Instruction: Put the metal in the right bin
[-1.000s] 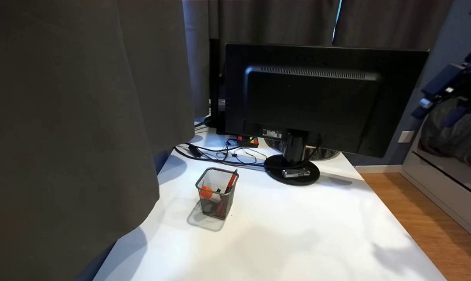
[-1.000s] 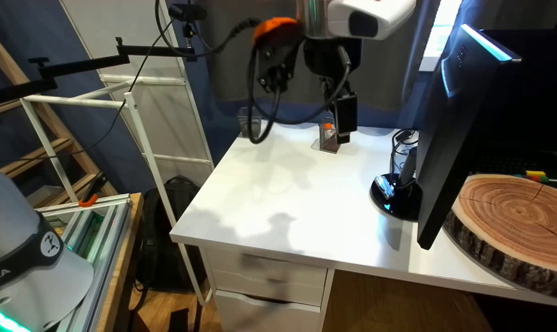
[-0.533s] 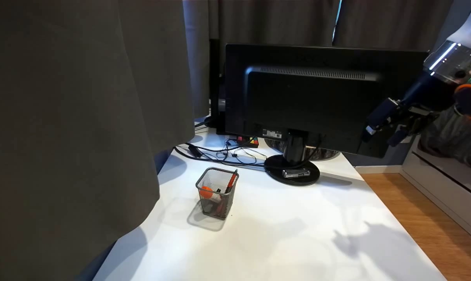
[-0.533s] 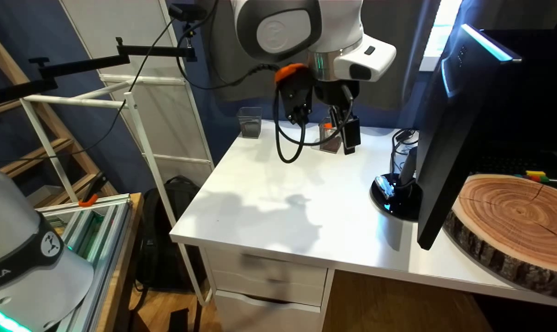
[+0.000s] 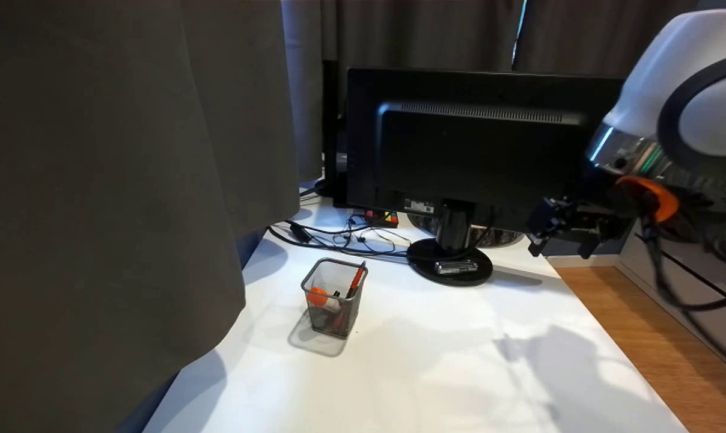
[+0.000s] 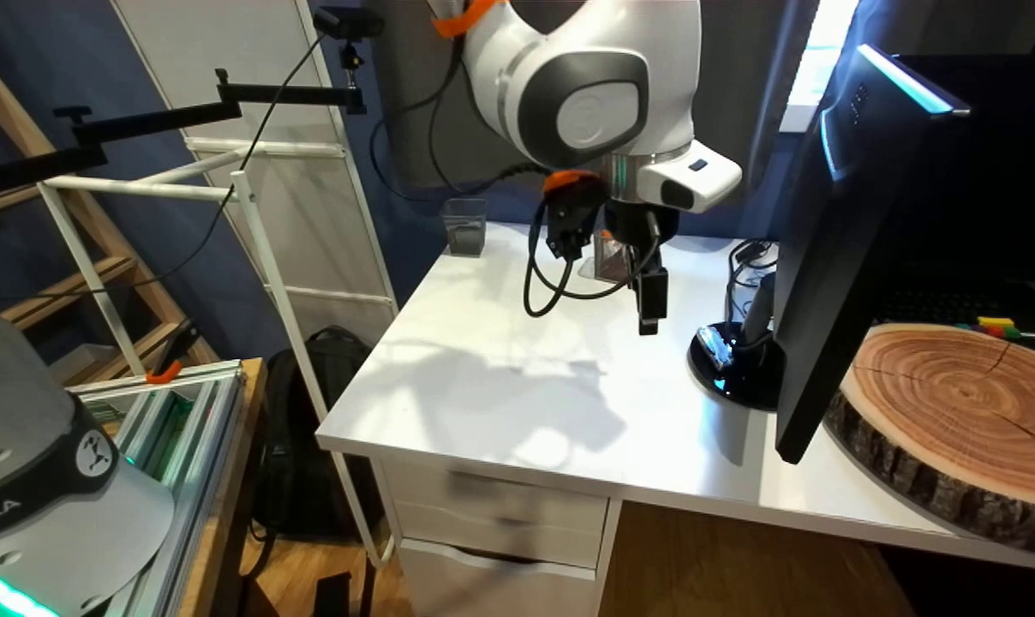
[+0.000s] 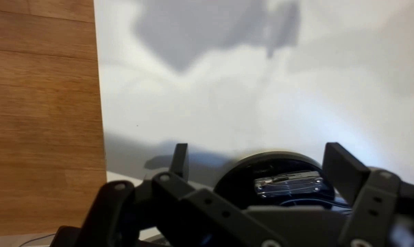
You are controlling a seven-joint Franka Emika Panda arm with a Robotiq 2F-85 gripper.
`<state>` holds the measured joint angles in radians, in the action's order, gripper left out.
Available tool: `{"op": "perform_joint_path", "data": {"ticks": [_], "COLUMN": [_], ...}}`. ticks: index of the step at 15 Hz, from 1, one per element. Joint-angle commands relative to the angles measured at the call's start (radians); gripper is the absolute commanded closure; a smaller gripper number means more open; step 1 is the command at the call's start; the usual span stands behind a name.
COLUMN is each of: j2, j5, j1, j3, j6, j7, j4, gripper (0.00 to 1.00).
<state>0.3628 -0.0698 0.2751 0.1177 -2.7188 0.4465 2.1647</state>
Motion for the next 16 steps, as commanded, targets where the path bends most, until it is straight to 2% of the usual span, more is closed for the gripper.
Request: {"op": "perform_joint_path", "data": {"ticks": [1, 2, 4, 5, 6, 8, 11, 12, 13, 16], "j2": [0.218, 0.259, 0.333, 0.357, 0.275, 0.325, 0.345, 0.400, 0.452, 0.530], "j5": [0.206, 0.292, 0.379, 0.363, 0.361, 0.362, 0.363, 0.395, 0.394, 0.427], "j1": [0.231, 0.244, 0.286, 0.249, 0.239, 0.245, 0.240, 0.292, 0.296, 0.335], "j3": [0.212, 0.214, 0.214, 0.145, 0.157, 0.128, 0.128, 0.197, 0.215, 0.283], "j6": [0.055, 0.069, 0.104, 0.131, 0.075, 0.109, 0.114, 0.110, 0.067, 0.046], "j7": [0.268, 0.333, 0.359, 0.299, 0.334, 0.327, 0.317, 0.440, 0.515, 0.691], "j4": [-0.252, -0.309, -0.428, -0.486, -0.348, -0.432, -0.462, -0.508, -0.549, -0.624], "gripper": [0.00, 0.00, 0.00, 0.00, 0.00, 0.00, 0.00, 0.00, 0.00, 0.00]}}
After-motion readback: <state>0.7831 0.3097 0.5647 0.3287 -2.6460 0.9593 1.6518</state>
